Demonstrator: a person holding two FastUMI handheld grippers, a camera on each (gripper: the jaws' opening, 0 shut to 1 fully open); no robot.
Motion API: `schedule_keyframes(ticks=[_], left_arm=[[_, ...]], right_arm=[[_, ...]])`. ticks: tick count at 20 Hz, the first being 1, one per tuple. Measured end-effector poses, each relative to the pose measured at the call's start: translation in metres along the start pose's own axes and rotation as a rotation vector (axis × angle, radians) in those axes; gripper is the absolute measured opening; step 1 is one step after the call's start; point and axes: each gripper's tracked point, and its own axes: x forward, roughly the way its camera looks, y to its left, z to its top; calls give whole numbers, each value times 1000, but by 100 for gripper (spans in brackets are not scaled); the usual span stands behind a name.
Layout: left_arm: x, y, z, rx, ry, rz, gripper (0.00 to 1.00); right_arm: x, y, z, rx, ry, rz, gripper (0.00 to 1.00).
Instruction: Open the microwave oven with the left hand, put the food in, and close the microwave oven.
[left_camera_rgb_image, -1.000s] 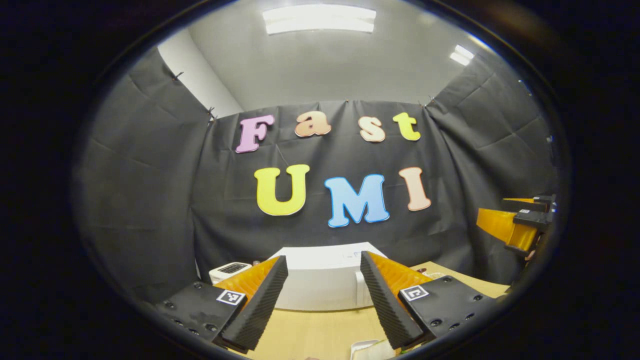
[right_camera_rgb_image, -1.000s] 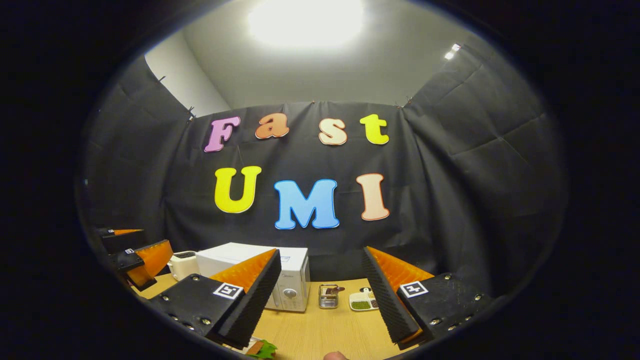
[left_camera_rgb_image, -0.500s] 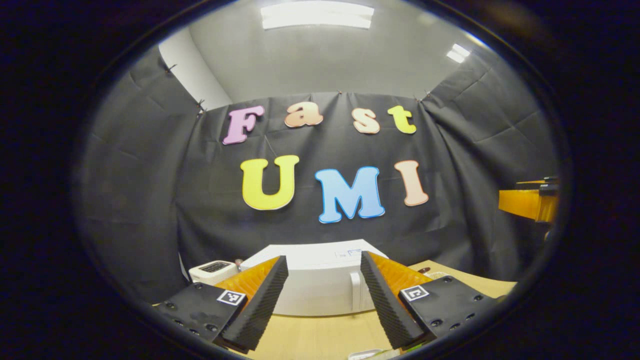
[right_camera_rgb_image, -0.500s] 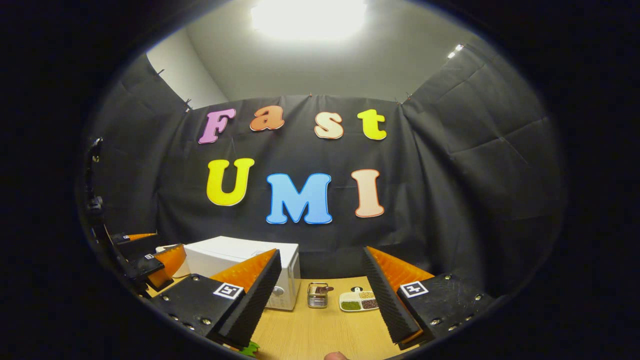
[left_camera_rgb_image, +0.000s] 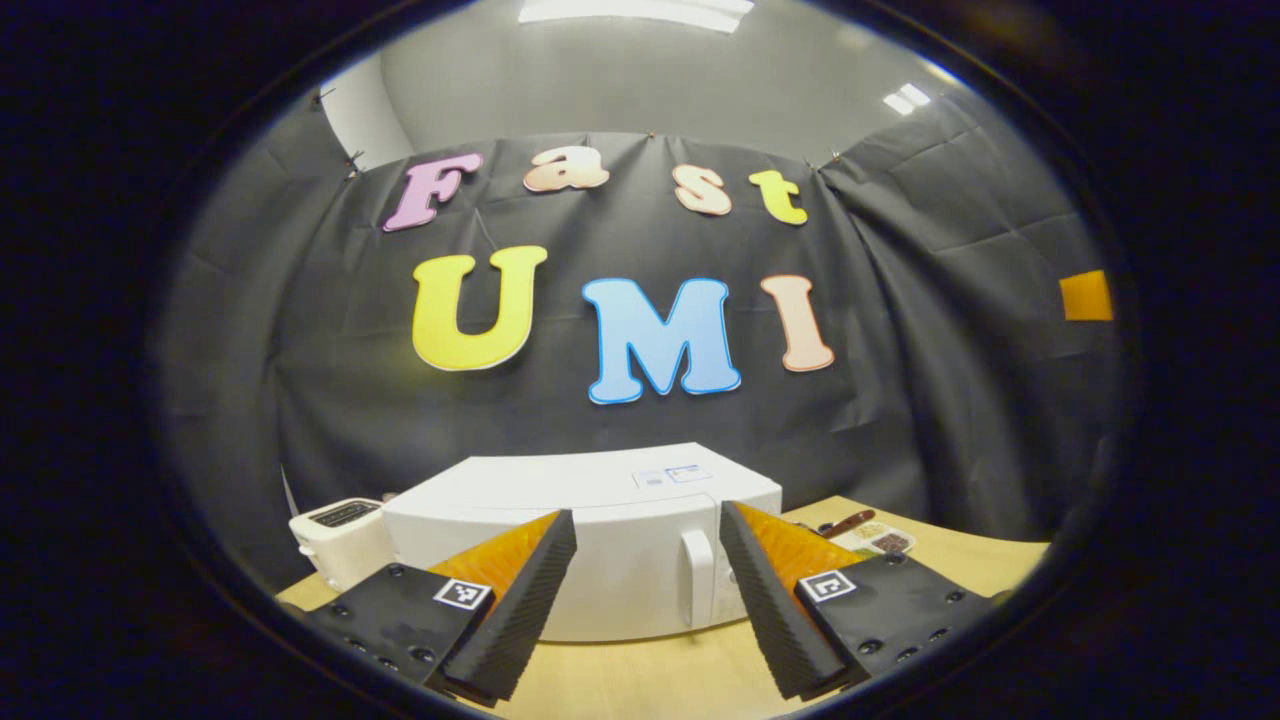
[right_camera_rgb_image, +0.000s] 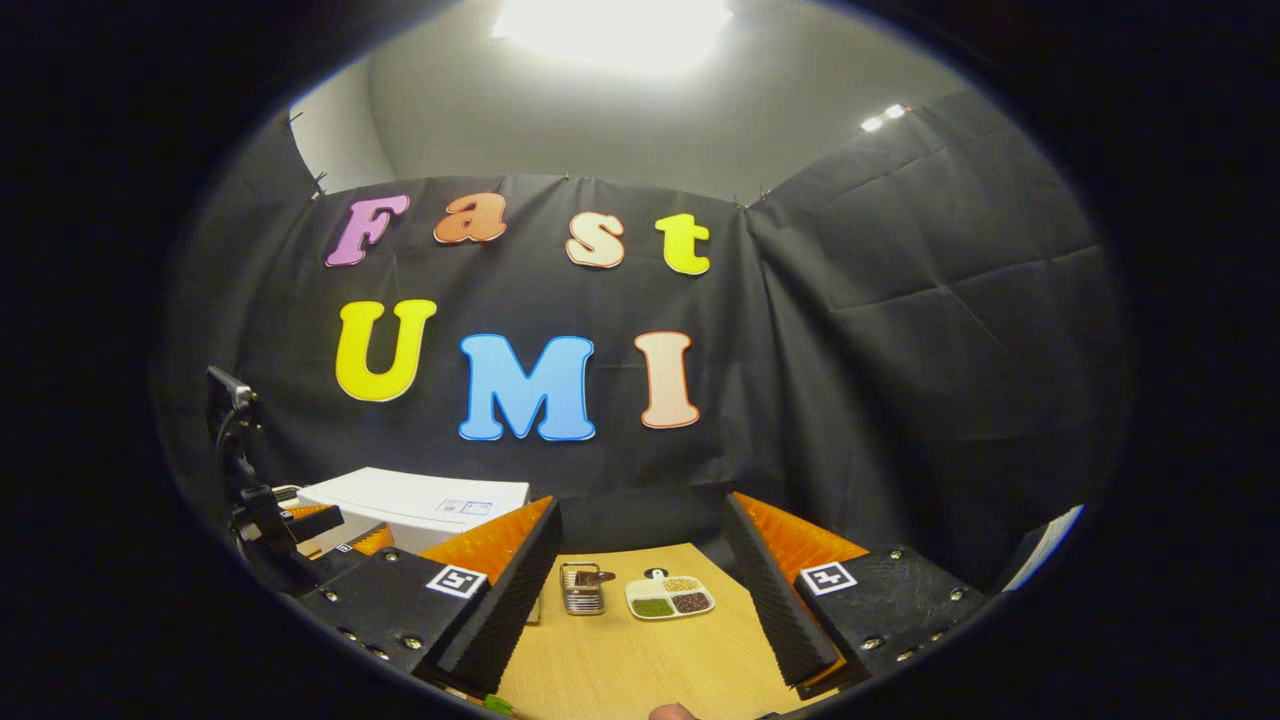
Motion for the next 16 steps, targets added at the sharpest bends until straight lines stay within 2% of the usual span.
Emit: schedule_keyframes(ticks=[1,6,10,13,14,15,16], left_arm=[[11,-5,-9,8,11,-18,95],[54,-31,-55,15,66,-94,92],[82,-50,-86,13,120,-121,82],[97,-59,-105,14,153,-131,58],[101,-59,-111,20,164,-125,64],[104,-60,-116,22,173,-123,46],[105,-61,-119,21,181,-125,48]], right_arm=[[-2,-4,1,-1,-2,-28,98],[-13,-17,-7,-10,31,-143,98],[-25,-23,-13,-28,51,-210,98],[-34,-30,-13,-43,64,-248,98],[-36,-31,-12,-46,64,-259,98],[-38,-32,-11,-50,65,-269,98],[-41,-33,-10,-56,64,-277,98]])
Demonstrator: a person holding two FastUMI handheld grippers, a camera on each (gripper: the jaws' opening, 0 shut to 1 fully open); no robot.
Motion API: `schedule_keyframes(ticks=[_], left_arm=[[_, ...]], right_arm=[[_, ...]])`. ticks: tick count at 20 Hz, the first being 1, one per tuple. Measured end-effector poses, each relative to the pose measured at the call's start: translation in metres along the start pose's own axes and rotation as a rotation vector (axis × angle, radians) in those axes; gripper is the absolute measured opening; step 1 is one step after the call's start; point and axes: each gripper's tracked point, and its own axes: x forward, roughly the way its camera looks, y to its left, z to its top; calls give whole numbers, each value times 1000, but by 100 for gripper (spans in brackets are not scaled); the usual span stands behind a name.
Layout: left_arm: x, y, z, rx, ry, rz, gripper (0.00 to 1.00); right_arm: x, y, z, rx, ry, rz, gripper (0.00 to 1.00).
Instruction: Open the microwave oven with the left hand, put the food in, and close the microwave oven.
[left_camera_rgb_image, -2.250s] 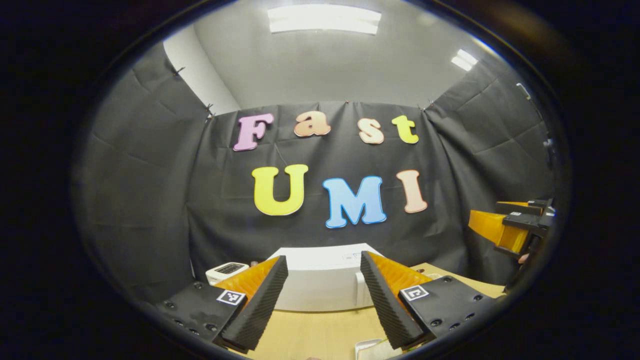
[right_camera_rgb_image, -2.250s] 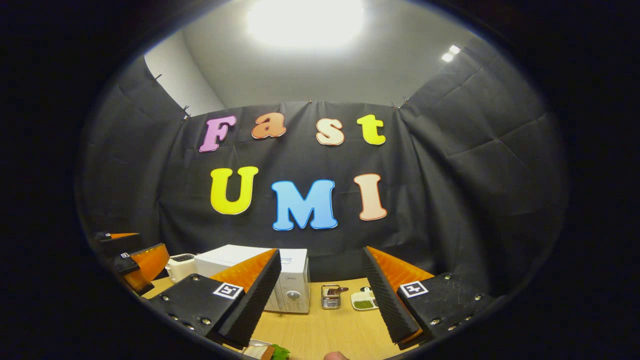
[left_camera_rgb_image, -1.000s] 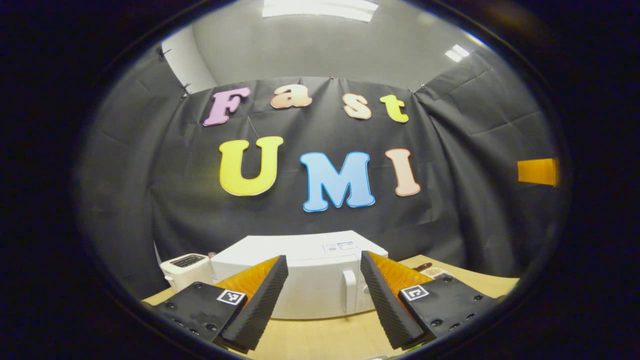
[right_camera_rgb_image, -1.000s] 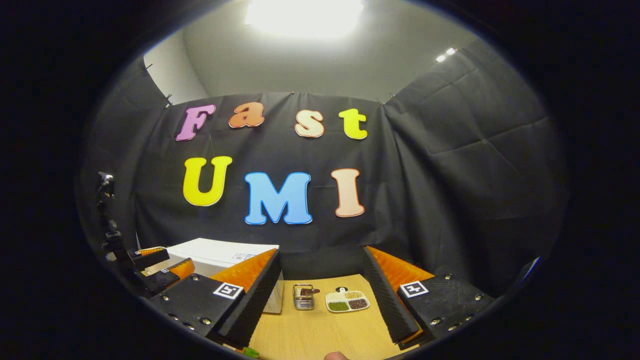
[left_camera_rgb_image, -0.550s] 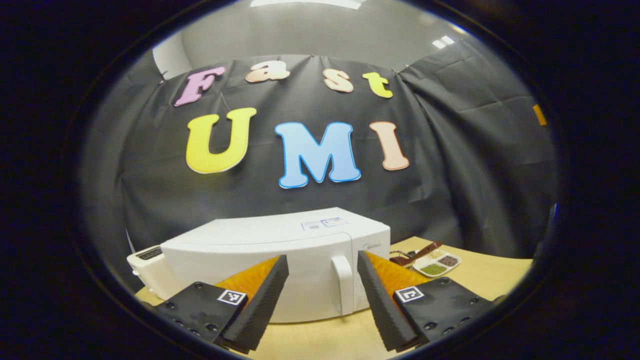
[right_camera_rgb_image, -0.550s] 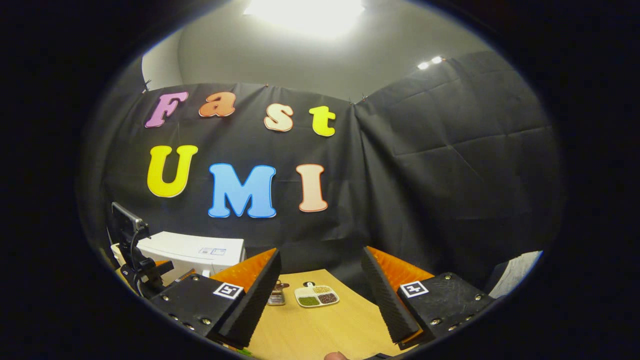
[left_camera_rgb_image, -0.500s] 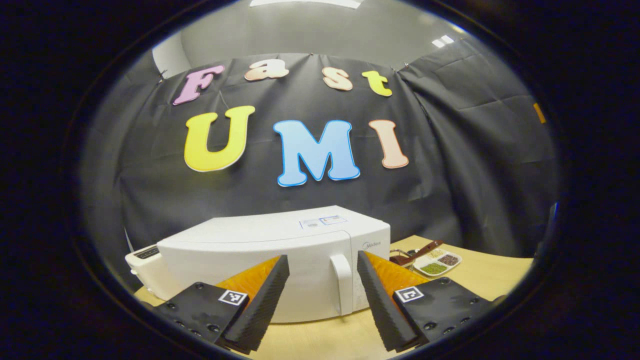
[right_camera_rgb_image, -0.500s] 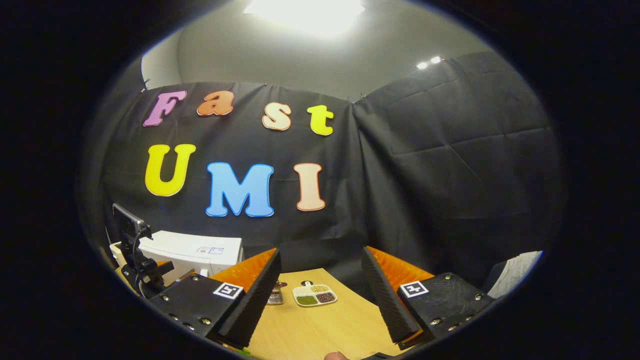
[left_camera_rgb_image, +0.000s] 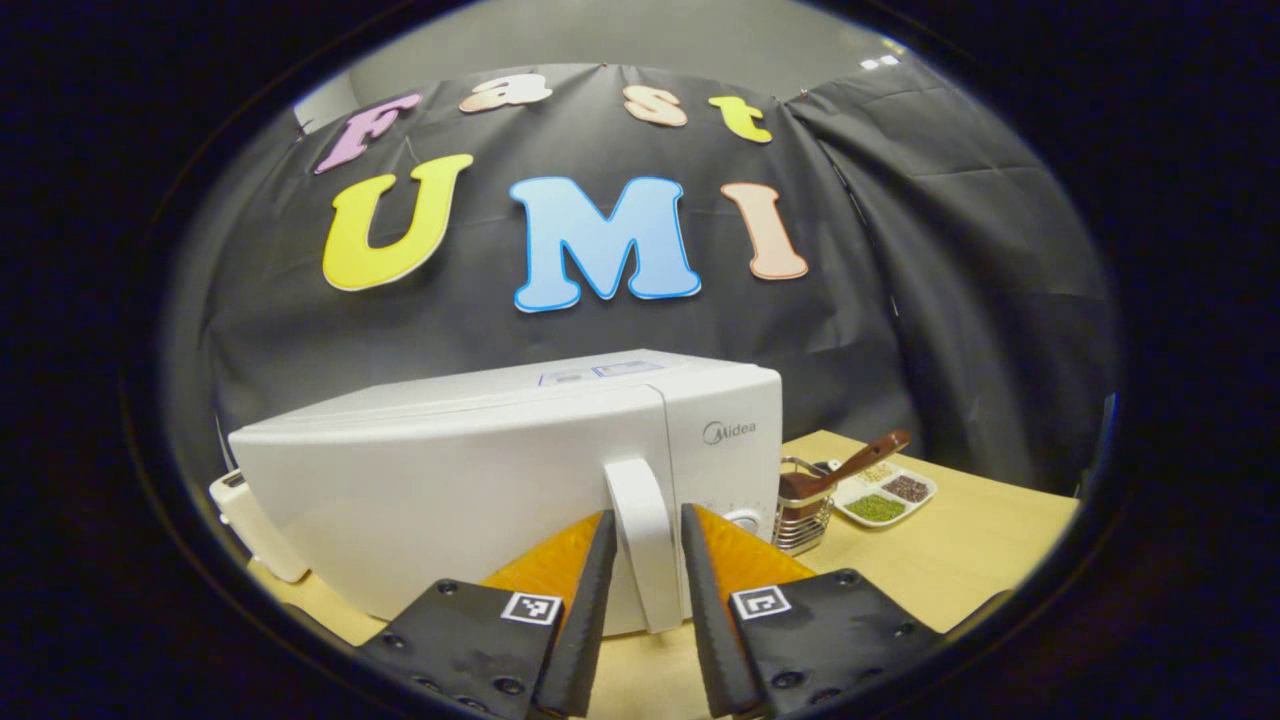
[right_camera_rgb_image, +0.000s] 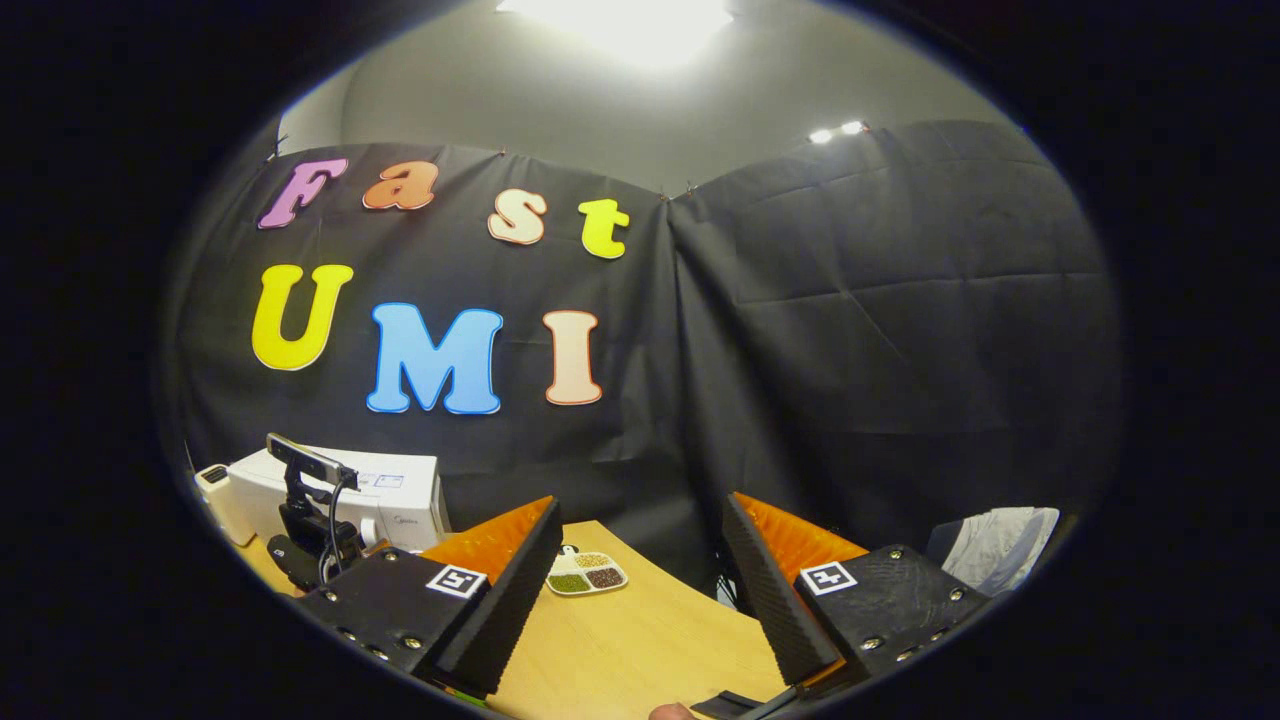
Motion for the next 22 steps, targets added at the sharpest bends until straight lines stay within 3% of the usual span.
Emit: schedule_keyframes(ticks=[1,2,6,9,13,15,17,22], left_arm=[[4,-2,-3,-1,8,-3,49],[9,-3,-5,-1,11,-6,39],[7,-1,-5,-36,12,16,31],[5,-1,-5,-24,24,32,17],[2,2,-4,-64,67,25,14],[-22,-3,-15,-100,109,50,14],[-52,-4,-6,-54,55,52,12],[-107,0,-21,-64,81,17,14]], right_arm=[[0,-2,0,-6,-1,-8,98],[-2,-3,-1,-12,3,-12,98],[-7,-6,-7,-27,26,-9,98],[-9,-10,-12,-36,38,11,98],[3,-6,-10,-11,40,65,98],[9,1,-9,-6,34,109,98],[16,10,-10,2,30,161,98],[20,53,-21,54,57,369,98]])
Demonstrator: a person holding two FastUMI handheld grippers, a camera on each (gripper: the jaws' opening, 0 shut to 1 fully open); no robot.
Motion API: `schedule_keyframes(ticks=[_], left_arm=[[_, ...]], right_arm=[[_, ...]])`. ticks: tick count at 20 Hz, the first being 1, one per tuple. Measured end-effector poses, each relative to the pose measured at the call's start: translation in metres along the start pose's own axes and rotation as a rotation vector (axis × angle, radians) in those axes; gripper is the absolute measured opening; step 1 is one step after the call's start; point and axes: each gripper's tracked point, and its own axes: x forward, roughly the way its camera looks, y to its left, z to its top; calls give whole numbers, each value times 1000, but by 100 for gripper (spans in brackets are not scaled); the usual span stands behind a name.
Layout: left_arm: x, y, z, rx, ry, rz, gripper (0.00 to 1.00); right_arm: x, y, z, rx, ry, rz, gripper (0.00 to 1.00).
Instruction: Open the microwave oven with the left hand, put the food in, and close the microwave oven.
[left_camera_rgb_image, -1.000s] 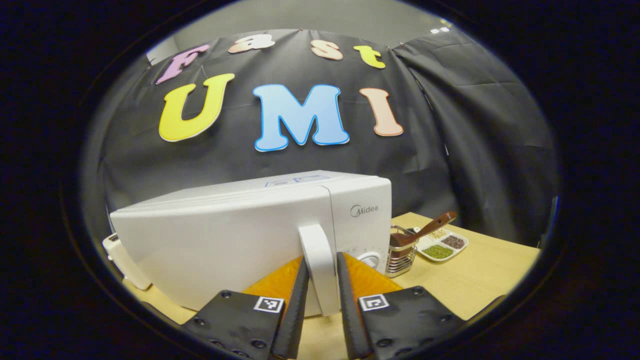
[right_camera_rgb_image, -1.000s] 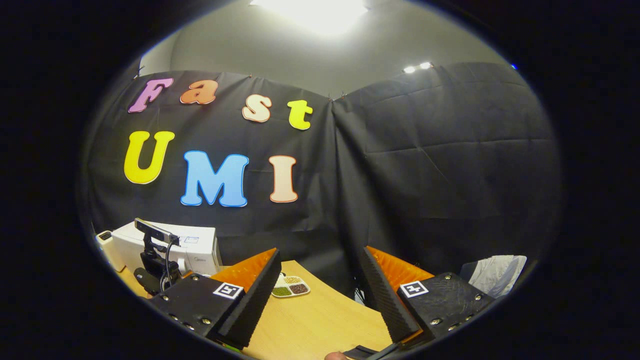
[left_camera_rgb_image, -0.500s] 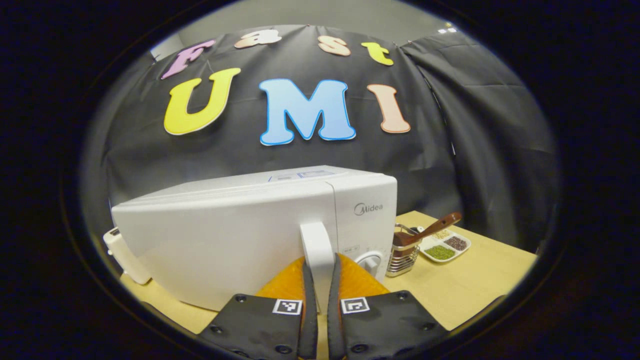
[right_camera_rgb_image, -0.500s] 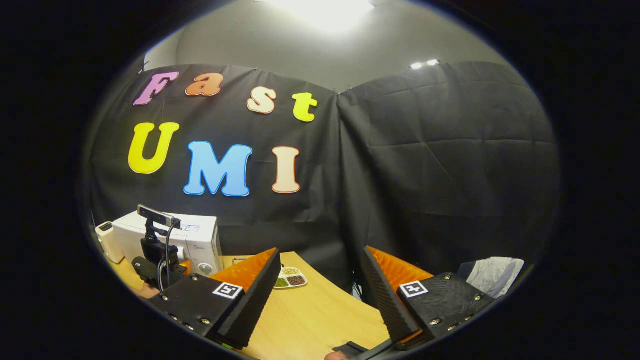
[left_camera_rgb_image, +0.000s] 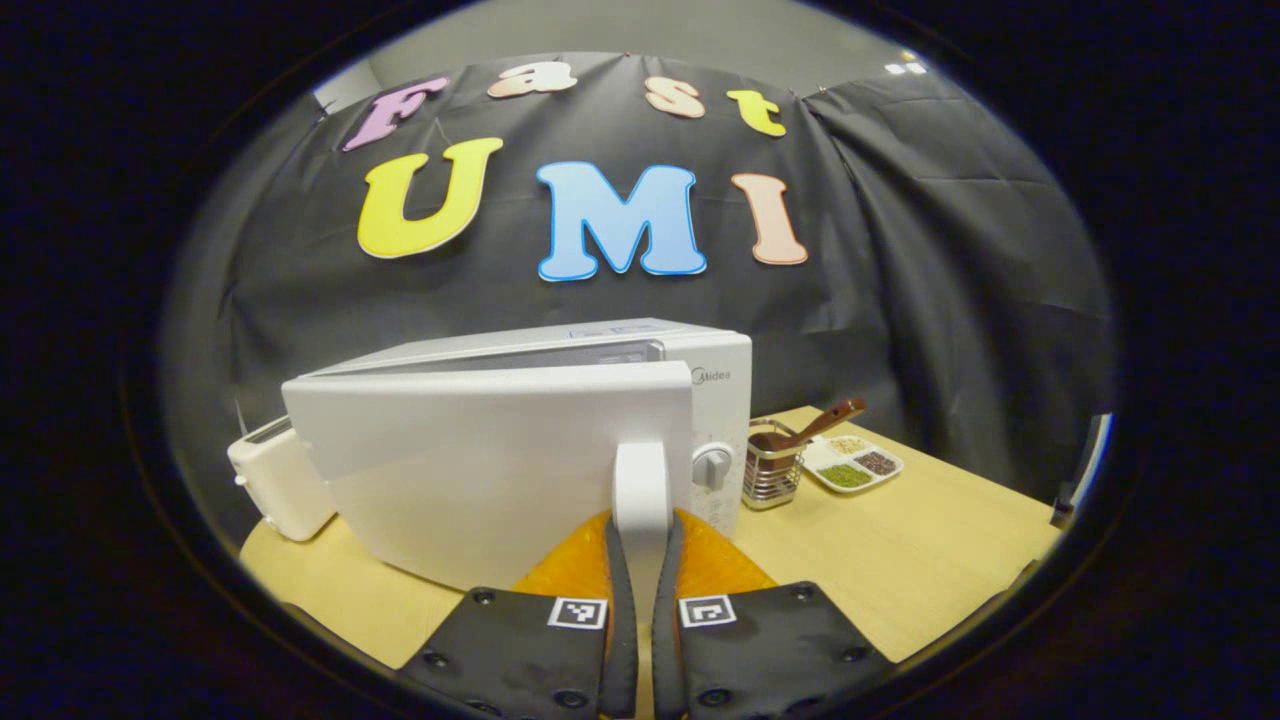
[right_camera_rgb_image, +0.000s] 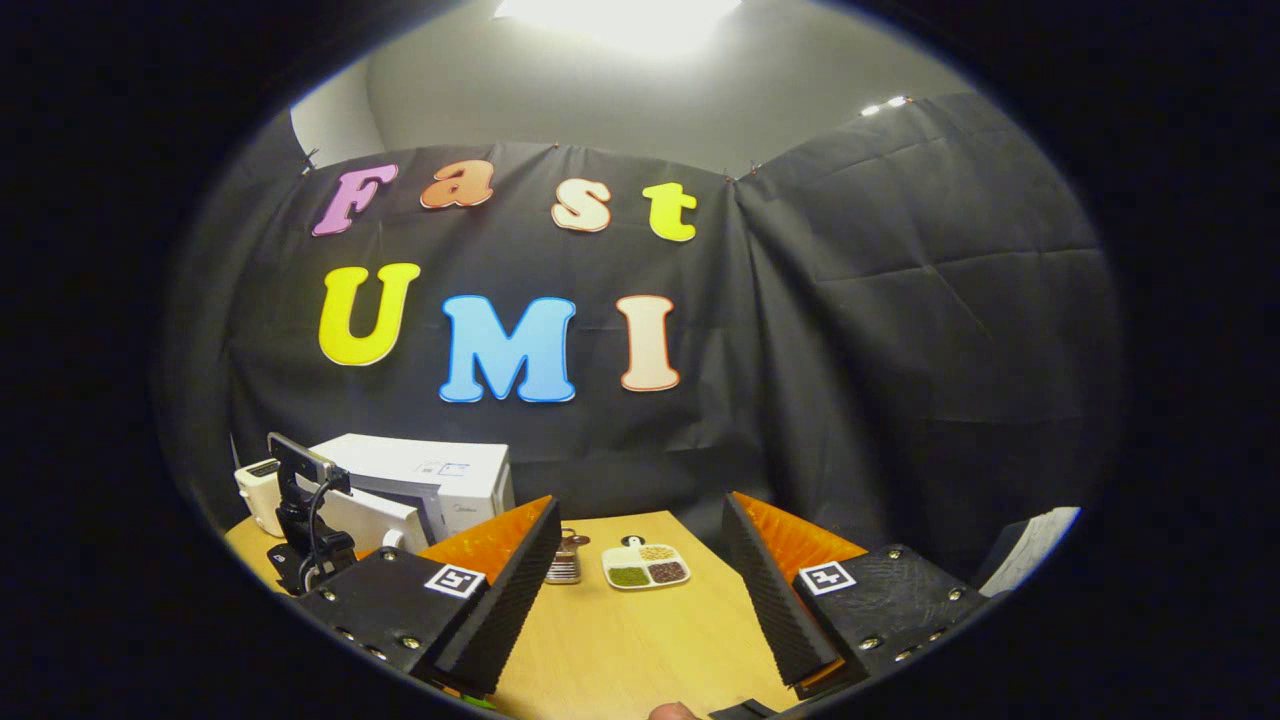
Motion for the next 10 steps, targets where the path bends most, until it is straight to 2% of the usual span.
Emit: schedule_keyframes(ticks=[1,6,10], left_arm=[[-12,4,-1,1,2,10,11],[-71,27,-16,-4,16,107,12],[-115,52,-27,-12,27,169,12]], right_arm=[[0,9,-6,10,14,49,98],[-6,33,-25,9,68,238,98],[-20,52,-31,9,92,323,98]])
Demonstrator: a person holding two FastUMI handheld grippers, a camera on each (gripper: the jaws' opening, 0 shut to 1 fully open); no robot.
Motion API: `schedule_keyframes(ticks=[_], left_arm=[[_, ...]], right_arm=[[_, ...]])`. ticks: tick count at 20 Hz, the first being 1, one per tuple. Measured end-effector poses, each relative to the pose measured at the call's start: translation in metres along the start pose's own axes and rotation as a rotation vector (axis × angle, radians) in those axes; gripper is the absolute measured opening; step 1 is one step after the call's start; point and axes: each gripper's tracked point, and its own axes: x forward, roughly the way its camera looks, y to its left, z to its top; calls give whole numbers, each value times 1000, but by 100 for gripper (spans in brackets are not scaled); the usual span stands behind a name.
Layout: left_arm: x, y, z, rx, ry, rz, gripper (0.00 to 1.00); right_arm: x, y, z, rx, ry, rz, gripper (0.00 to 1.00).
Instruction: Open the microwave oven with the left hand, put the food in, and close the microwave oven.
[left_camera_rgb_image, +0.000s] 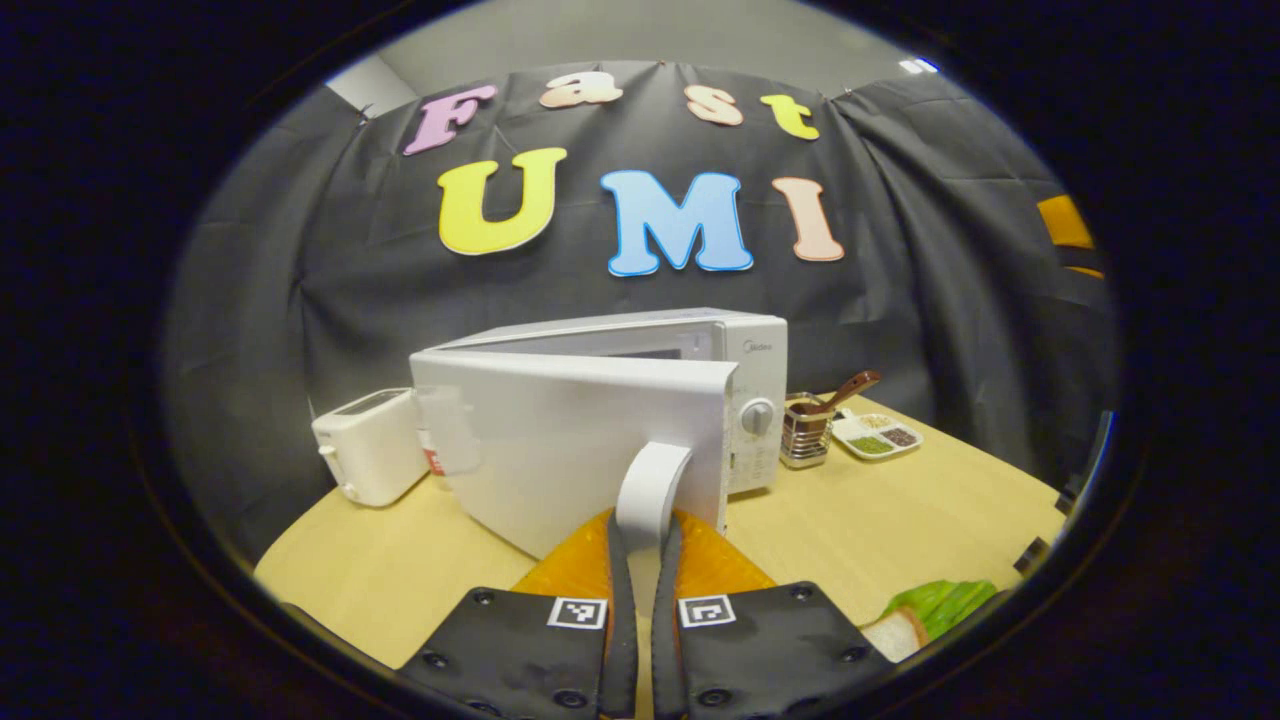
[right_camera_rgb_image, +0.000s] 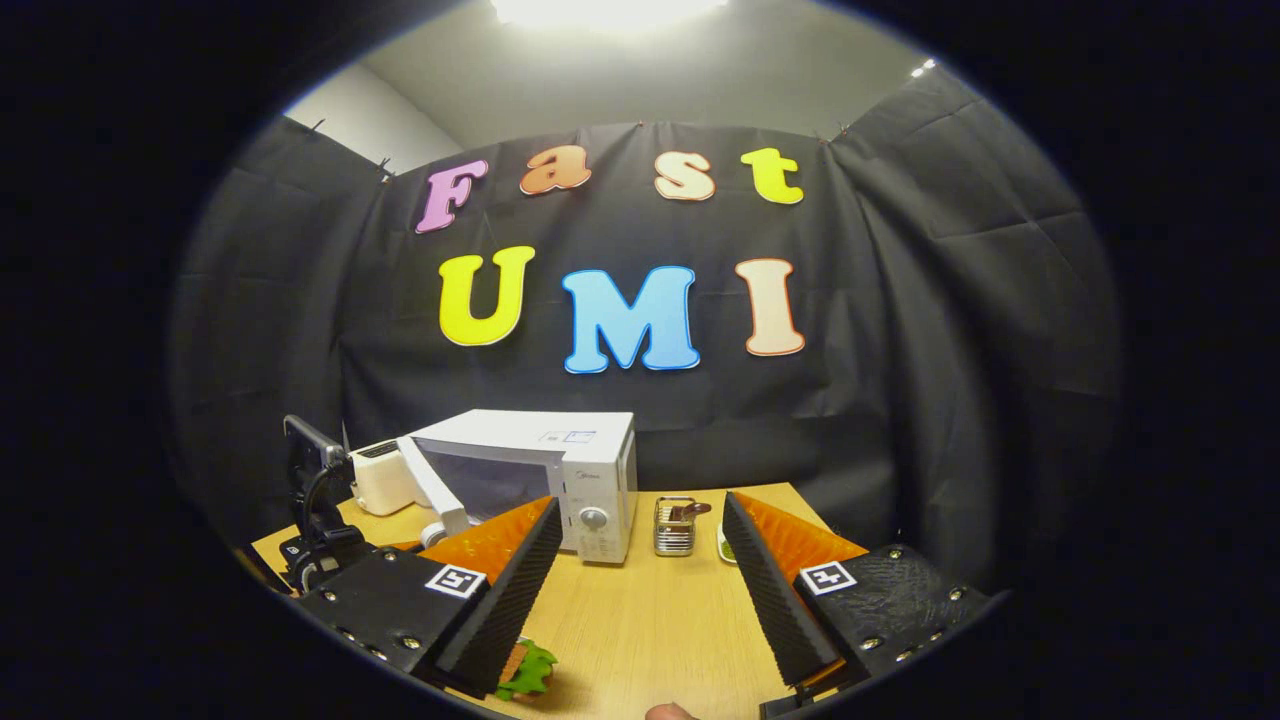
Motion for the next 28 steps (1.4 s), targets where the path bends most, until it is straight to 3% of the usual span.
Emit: schedule_keyframes(ticks=[6,13,18,24,25,28], left_arm=[[-43,51,-16,-3,9,19,14],[-76,111,-30,14,6,-32,11],[-92,156,-37,27,-3,-39,12],[-104,207,-47,-12,-5,27,16],[-104,216,-46,-29,-2,44,18],[-112,238,-52,-74,16,103,67]], right_arm=[[-9,54,-17,3,60,49,98],[-17,111,-62,-1,194,58,99],[-21,122,-99,84,328,33,98],[-26,115,-146,145,509,25,99],[-25,115,-152,169,537,32,99],[-21,110,-171,254,635,60,98]])
